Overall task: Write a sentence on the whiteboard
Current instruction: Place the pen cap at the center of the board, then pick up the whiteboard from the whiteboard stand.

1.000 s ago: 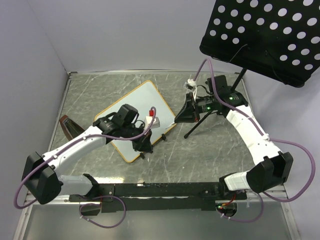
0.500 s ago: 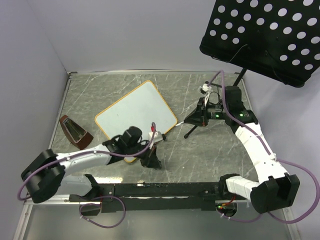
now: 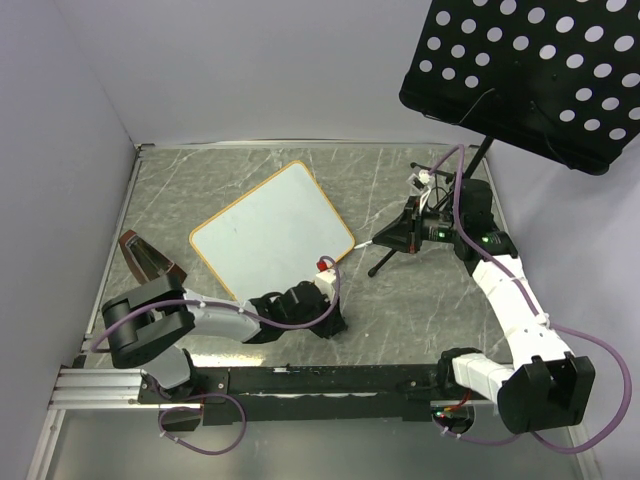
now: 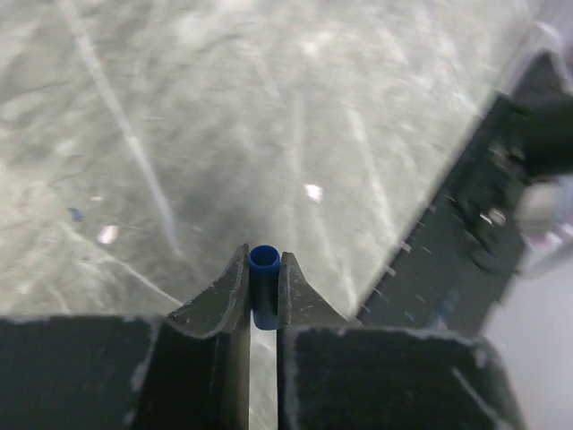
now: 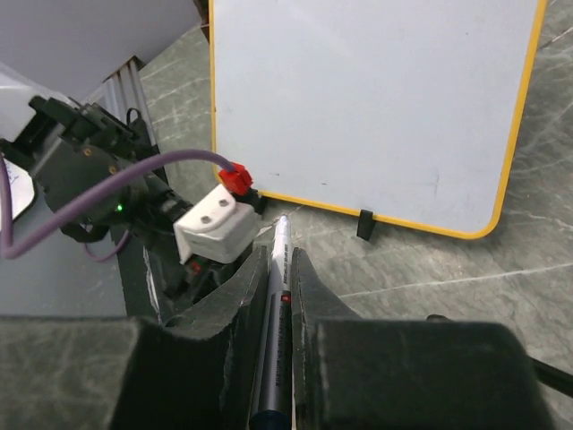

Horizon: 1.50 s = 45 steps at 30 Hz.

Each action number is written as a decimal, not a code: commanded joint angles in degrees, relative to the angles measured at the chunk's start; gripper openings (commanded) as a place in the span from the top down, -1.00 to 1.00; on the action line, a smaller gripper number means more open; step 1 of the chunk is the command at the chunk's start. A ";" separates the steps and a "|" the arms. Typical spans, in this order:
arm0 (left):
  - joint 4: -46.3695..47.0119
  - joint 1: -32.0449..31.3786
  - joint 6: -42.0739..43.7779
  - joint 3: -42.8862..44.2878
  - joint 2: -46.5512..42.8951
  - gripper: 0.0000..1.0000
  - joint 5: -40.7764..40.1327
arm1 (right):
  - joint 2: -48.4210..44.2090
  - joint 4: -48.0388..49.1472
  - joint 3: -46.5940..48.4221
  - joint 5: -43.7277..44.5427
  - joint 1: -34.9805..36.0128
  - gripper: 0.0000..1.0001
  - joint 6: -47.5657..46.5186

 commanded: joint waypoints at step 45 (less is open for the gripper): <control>-35.53 14.65 2.81 1.72 -58.03 -0.94 -20.81 | -4.47 6.77 -5.69 -6.49 -2.48 1.00 -3.07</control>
